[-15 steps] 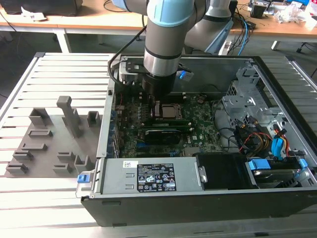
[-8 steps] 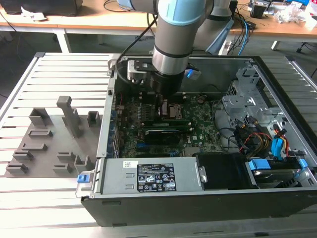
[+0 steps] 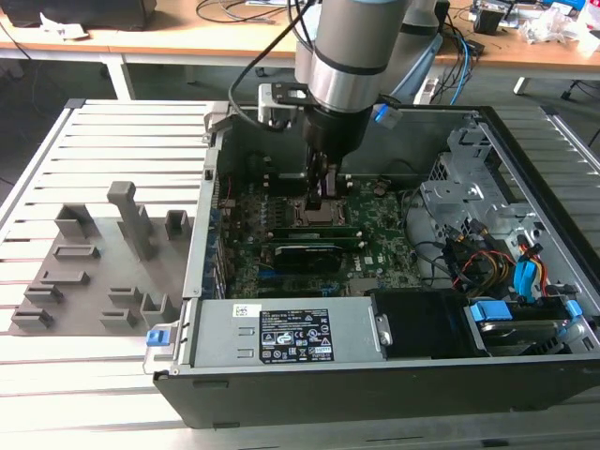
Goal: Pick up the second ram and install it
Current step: 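Press down the second ram until it locks into place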
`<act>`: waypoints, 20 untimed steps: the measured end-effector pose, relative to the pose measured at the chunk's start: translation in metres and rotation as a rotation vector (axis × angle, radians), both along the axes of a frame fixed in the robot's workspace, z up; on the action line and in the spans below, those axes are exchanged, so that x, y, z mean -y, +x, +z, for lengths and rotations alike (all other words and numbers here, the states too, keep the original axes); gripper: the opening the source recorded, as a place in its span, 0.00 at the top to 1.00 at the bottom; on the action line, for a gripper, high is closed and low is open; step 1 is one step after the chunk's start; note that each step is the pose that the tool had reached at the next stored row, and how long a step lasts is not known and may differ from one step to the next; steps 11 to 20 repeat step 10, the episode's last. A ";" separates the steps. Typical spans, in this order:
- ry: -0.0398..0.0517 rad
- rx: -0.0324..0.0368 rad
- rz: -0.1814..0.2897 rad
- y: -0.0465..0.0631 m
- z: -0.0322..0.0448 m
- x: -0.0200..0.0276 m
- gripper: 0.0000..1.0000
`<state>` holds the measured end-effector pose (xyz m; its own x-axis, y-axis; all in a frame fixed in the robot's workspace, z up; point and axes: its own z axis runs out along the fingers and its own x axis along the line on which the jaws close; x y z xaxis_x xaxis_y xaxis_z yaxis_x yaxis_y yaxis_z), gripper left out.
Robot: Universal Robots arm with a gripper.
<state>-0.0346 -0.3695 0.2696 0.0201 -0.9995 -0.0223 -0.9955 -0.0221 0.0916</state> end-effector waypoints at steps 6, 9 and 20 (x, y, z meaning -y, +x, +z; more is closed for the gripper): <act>0.0002 0.0000 0.000 0.000 0.0086 0.0000 0.89; 0.0003 0.0000 0.000 0.000 0.0086 0.0000 0.89; 0.0003 0.0000 0.000 0.000 0.0086 0.0000 0.89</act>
